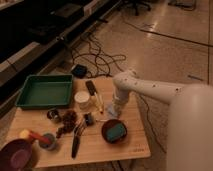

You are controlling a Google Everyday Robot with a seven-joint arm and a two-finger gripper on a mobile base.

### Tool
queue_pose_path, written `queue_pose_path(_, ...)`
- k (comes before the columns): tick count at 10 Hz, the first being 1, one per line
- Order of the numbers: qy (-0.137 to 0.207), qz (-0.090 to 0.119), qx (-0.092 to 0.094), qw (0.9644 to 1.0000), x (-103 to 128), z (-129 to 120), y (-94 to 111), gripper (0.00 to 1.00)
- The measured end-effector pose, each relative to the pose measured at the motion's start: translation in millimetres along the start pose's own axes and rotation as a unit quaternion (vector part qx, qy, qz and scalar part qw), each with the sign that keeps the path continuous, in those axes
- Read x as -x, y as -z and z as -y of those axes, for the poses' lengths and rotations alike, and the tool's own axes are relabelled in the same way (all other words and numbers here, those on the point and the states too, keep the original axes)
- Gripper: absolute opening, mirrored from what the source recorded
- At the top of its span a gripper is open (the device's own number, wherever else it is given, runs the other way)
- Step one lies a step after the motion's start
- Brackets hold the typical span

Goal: Wipe table surface with towel

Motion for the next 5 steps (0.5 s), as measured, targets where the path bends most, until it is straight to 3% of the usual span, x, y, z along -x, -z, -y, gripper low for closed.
queue_pose_path(3, -0.032, 0.028, 0.022, 0.9989, 19.6, -52.2, -4.1, 0.0)
queue_pose_path(5, -0.046, 0.035, 0.02, 0.9981, 14.5, -66.4, 3.0, 0.0)
